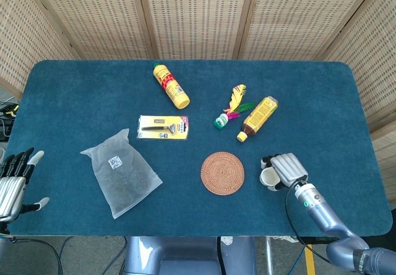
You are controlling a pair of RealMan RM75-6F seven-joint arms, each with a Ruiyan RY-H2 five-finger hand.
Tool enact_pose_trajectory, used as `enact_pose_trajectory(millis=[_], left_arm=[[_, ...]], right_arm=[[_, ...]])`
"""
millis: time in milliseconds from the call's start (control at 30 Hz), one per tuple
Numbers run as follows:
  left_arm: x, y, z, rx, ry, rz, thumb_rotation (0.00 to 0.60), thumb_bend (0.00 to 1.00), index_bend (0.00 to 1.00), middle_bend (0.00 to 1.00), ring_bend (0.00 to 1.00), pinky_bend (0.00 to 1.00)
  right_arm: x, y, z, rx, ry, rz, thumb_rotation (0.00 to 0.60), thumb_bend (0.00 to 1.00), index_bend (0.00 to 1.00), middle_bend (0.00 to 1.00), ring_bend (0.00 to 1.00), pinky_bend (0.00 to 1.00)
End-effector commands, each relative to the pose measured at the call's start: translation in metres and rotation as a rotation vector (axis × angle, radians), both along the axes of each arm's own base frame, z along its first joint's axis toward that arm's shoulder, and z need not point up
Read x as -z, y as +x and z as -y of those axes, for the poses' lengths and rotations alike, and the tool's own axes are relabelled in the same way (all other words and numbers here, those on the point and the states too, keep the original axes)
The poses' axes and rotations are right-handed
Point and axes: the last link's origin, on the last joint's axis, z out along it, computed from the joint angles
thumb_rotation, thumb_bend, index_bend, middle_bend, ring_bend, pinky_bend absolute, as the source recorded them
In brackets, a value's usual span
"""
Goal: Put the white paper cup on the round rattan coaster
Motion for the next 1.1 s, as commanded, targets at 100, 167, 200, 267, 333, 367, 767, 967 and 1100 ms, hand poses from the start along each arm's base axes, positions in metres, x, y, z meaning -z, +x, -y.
enact_pose_trajectory(millis=[100,167,200,267,333,367,767,967,1100], left_arm=[[0.0,0.0,0.0,0.0,-0.001,-0.001,0.6,0.0,0.0,0.0,0.0,0.0],[0.001,0.001,0.0,0.001,-0.002,-0.001,0.6,0.0,0.0,0.0,0.0,0.0],[0.001,0.001,0.0,0.001,-0.004,-0.002,0.6,0.0,0.0,0.0,0.0,0.0],[0.001,0.001,0.0,0.0,-0.004,-0.002,0.6,0.0,0.0,0.0,0.0,0.0],[0.001,0.001,0.0,0.0,-0.006,-0.001,0.6,0.0,0.0,0.0,0.0,0.0],[0.001,0.001,0.0,-0.001,-0.006,-0.001,0.6,0.0,0.0,0.0,0.0,0.0],[-0.001,-0.003,-0.002,-0.012,-0.004,0.01,0.6,0.0,0.0,0.0,0.0,0.0],[-0.001,-0.003,-0.003,-0.012,-0.009,0.01,0.6,0.0,0.0,0.0,0.0,0.0],[-0.001,-0.003,-0.003,-0.013,-0.008,0.01,0.6,0.0,0.0,0.0,0.0,0.0]], right_arm=[[-0.001,0.008,-0.001,-0.021,0.001,0.028,0.6,0.1,0.42,0.46,0.44,0.54],[-0.002,0.024,0.003,-0.053,0.006,0.061,0.6,0.1,0.42,0.46,0.44,0.54],[-0.002,0.037,0.006,-0.076,0.014,0.081,0.6,0.1,0.42,0.46,0.44,0.54],[-0.002,0.052,0.012,-0.09,0.031,0.088,0.6,0.1,0.42,0.46,0.44,0.54],[0.001,0.068,0.019,-0.107,0.043,0.091,0.6,0.1,0.42,0.46,0.44,0.54],[0.003,0.075,0.022,-0.115,0.047,0.089,0.6,0.1,0.42,0.46,0.44,0.54],[0.042,0.118,0.031,-0.127,0.105,0.038,0.6,0.1,0.42,0.45,0.44,0.54],[0.052,0.121,0.028,-0.112,0.105,0.01,0.6,0.1,0.42,0.45,0.44,0.54],[0.056,0.123,0.027,-0.106,0.102,0.004,0.6,0.1,0.42,0.45,0.44,0.54]])
